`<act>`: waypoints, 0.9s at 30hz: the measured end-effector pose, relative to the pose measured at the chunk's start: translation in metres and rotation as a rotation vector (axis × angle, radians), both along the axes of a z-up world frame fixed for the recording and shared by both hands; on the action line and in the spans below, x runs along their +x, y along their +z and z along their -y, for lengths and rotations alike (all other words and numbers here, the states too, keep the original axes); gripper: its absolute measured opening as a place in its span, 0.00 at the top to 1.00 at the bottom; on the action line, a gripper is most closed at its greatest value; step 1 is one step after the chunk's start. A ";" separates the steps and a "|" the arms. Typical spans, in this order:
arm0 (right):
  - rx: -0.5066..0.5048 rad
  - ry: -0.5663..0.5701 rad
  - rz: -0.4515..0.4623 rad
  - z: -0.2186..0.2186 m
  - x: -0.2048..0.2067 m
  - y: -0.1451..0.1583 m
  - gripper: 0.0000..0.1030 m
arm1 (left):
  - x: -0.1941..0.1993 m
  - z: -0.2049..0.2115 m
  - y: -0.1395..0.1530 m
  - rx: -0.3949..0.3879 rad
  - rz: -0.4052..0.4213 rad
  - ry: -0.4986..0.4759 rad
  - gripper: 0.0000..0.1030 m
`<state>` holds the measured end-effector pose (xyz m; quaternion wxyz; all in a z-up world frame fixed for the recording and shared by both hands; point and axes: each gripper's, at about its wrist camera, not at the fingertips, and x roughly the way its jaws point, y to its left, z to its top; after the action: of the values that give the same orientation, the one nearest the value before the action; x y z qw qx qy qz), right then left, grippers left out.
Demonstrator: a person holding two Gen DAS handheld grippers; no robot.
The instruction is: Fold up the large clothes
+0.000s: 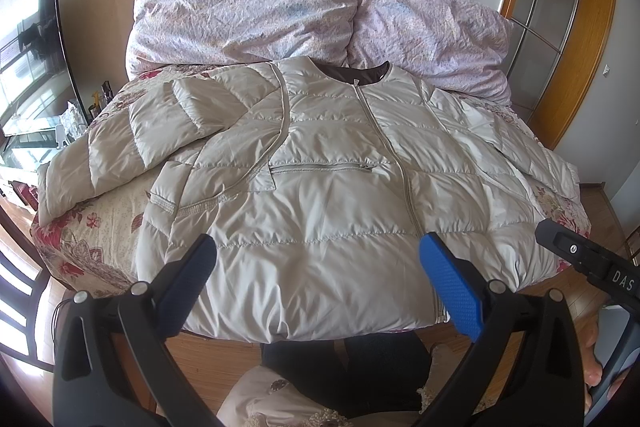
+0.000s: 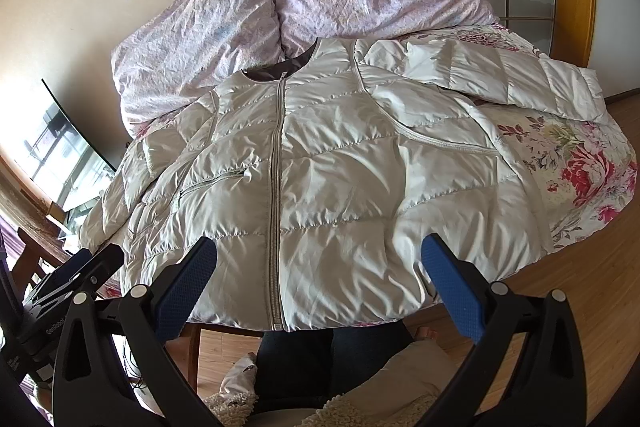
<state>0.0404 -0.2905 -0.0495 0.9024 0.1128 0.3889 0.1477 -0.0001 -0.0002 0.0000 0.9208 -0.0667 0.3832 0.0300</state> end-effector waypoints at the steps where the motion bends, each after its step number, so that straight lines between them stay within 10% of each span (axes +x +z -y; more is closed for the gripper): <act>1: 0.001 0.000 -0.001 -0.001 0.000 0.001 0.01 | 0.000 0.000 0.000 0.000 -0.001 0.000 0.02; 27: -0.003 -0.003 -0.001 0.000 0.004 0.001 0.01 | 0.000 0.000 0.000 0.000 -0.003 0.001 0.02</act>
<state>0.0448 -0.2903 -0.0482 0.9027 0.1119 0.3892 0.1456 0.0000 -0.0001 0.0000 0.9201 -0.0668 0.3846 0.0306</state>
